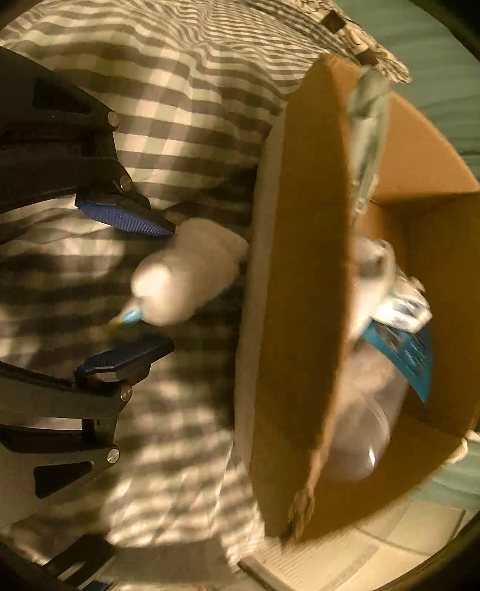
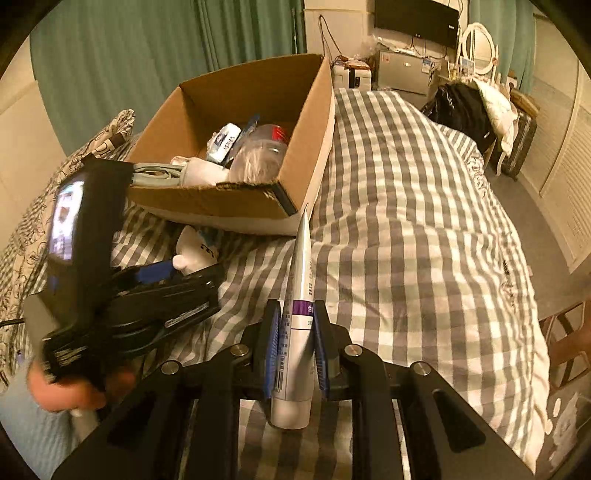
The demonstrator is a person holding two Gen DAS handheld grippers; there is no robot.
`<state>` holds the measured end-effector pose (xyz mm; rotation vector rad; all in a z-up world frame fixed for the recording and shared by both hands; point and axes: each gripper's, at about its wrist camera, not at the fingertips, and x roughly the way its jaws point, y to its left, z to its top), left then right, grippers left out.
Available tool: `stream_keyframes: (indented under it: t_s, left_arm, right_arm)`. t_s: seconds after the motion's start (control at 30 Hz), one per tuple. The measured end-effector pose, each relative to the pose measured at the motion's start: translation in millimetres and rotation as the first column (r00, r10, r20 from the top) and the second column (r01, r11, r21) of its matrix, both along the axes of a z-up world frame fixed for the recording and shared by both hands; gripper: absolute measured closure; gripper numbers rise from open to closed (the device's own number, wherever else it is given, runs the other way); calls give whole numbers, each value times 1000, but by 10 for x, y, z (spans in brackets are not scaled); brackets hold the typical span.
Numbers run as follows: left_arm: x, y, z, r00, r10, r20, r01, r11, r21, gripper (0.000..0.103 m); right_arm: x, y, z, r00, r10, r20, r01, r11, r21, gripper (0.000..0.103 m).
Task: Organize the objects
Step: 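Grasp the white plush toy with the left gripper while the right grasps the toothpaste tube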
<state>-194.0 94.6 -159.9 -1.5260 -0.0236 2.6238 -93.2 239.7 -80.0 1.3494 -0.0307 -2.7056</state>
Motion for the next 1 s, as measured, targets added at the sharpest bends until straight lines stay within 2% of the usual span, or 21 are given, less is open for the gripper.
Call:
stream_keyframes:
  t_s: [0.1, 0.13, 0.17, 0.33, 0.47, 0.67, 0.73, 1.0]
  left_arm:
    - [-46, -69, -64, 1000, 26, 16, -26, 999, 28, 48]
    - [-35, -88, -64, 999, 27, 19, -28, 999, 30, 58]
    - [-26, -101, -62, 999, 22, 23, -23, 999, 36, 62]
    - [145, -226, 34, 999, 14, 43, -18, 995, 99, 62]
    - [370, -317, 215, 1000, 3, 29, -7, 990, 141, 62]
    - [836, -371, 637, 999, -27, -43, 34, 985, 168, 62]
    - [983, -469, 860, 996, -27, -87, 42, 983, 178, 62]
    - [933, -612, 1667, 965, -33, -259, 80, 981, 174, 62]
  right_arm:
    - [-3, 13, -23, 1000, 3, 2, -3, 1000, -18, 86]
    - [-4, 16, -30, 1000, 3, 3, -3, 1000, -20, 86]
    - [-1, 15, -33, 1000, 3, 4, -3, 1000, -21, 86]
    - [41, 14, 2, 1000, -1, -6, 1, 1000, -20, 86]
    - [133, -27, 98, 1000, 3, -21, -3, 1000, -13, 86]
    - [330, -89, 321, 998, 14, -53, -15, 1000, -17, 86]
    - [387, -102, 417, 998, 15, -68, -16, 1000, -22, 86]
    - [476, -171, 1010, 983, 35, -179, -38, 999, -14, 86]
